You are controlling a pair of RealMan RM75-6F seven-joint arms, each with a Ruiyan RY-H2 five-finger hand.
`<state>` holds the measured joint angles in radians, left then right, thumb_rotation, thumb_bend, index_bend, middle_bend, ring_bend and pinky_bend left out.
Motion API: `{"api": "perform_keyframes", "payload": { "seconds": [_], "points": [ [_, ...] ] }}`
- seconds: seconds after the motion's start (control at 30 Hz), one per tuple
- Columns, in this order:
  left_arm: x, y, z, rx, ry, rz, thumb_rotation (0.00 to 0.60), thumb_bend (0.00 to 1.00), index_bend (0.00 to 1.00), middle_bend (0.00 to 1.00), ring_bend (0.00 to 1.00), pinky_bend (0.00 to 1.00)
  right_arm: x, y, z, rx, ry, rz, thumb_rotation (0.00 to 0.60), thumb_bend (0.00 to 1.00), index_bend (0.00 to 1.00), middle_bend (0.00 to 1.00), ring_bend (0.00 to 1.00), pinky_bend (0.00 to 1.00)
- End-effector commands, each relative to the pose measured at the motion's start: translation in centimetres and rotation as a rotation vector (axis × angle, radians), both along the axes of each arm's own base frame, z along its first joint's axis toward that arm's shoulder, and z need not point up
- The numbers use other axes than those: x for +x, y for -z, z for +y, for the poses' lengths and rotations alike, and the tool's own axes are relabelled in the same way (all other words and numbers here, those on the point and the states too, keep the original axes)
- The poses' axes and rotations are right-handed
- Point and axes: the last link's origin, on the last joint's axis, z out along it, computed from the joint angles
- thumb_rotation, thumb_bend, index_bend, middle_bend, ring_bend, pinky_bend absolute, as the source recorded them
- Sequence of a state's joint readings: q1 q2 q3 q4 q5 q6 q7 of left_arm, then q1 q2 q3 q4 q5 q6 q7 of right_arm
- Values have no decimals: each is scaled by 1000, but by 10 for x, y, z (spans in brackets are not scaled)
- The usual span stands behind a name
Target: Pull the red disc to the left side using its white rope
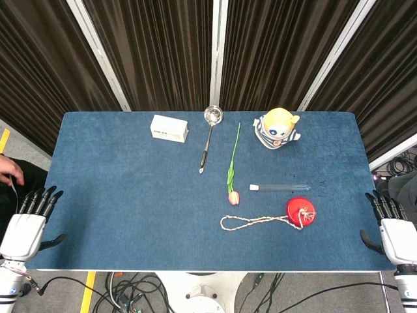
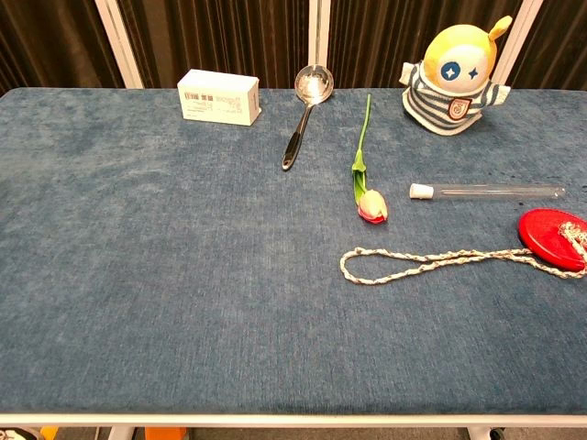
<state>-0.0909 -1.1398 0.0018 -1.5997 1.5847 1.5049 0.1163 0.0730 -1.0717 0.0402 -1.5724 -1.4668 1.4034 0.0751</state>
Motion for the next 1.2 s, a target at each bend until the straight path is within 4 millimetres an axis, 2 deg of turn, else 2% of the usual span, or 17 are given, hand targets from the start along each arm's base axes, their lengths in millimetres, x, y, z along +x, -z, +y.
{"api": "perform_keyframes", "payload": {
  "seconds": [0.03, 0.37, 0.57, 0.83, 1.2],
  "points": [
    [-1, 0, 1, 1, 0, 1, 600, 41, 101, 49, 0, 86, 1, 1, 0, 0, -3, 0, 600, 250, 0, 0, 0, 0],
    [1, 0, 2, 1, 10, 2, 600, 41, 101, 49, 0, 85, -1, 0, 0, -4, 1, 0, 600, 251, 0, 0, 0, 0],
    [12, 7, 7, -55, 67, 8, 600, 41, 101, 49, 0, 85, 1, 1, -2, -4, -2, -3, 600, 251, 0, 0, 0, 0],
    [59, 37, 38, -219, 287, -31, 600, 41, 113, 74, 0, 87, 2, -2, -1, -1, -4, 15, 600, 250, 0, 0, 0, 0],
    [138, 113, 64, -521, 544, 3, 600, 56, 113, 74, 0, 87, -6, -2, 0, 5, 25, 18, 600, 250, 0, 0, 0, 0]
  ]
}}
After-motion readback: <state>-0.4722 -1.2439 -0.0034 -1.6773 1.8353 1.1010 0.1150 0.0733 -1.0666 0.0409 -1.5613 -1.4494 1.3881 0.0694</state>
